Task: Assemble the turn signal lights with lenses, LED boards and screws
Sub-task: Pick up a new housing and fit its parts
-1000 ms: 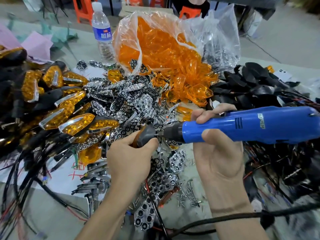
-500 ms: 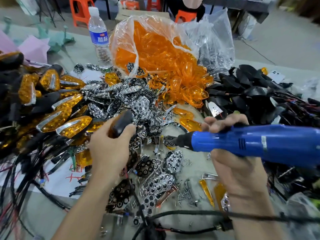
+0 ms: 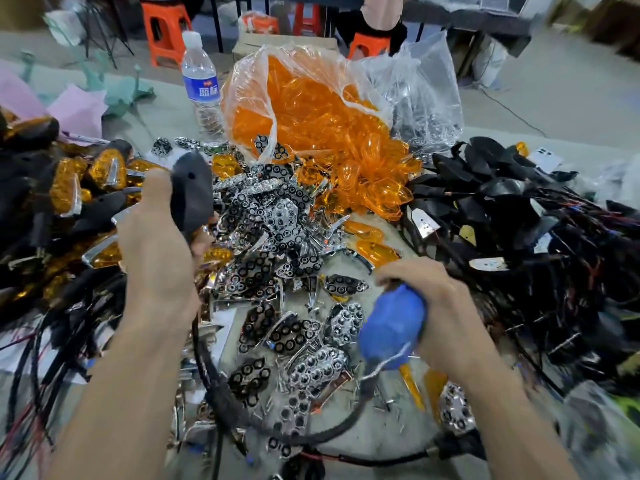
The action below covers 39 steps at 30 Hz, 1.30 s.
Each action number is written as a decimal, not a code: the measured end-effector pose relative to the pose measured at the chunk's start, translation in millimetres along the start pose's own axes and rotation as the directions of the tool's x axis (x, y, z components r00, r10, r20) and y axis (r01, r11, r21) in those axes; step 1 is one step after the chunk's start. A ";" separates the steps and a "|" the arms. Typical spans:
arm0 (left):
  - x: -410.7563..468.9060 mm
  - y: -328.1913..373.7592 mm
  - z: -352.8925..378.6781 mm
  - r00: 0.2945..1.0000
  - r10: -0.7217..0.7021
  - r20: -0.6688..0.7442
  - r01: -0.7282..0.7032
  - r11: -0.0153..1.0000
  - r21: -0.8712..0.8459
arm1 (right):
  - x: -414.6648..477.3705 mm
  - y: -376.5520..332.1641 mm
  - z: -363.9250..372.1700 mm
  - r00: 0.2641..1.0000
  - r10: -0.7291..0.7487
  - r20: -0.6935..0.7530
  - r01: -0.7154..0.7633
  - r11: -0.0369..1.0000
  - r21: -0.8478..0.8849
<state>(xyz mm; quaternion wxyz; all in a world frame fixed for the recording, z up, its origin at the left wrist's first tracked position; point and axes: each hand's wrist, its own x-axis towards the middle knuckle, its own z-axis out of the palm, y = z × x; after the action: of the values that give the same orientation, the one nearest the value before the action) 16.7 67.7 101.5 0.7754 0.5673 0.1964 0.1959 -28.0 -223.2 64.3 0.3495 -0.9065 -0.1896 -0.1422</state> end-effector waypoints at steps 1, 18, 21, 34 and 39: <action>-5.8 -1.0 1.8 1.000 0.021 -0.009 -0.021 0.999 0.042 | -0.7 9.6 7.9 0.998 -0.037 0.042 0.042 0.991 -0.127; -72.2 -37.2 35.3 0.871 -0.021 0.491 -0.217 0.880 0.423 | 8.9 -54.0 27.8 0.915 0.358 0.189 -0.380 0.600 0.704; -75.3 -40.6 29.8 0.831 0.059 0.554 -0.373 0.797 0.475 | 19.4 -71.1 40.3 0.857 0.487 0.169 -0.408 0.441 0.800; -59.3 -33.9 -46.2 0.560 -0.371 0.741 0.310 0.923 0.227 | 83.9 -55.3 40.2 0.687 0.689 0.230 -0.168 -0.157 0.973; -74.7 -25.9 -37.2 0.776 -0.227 0.589 0.164 0.973 0.159 | 80.8 -67.8 54.7 0.702 0.654 0.281 -0.356 -0.019 0.934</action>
<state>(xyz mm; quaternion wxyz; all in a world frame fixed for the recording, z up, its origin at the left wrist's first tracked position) -63.9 50.9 72.5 0.7845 0.6140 0.0068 -0.0865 20.5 -119.4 96.1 0.8715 -0.4632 0.1568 0.0360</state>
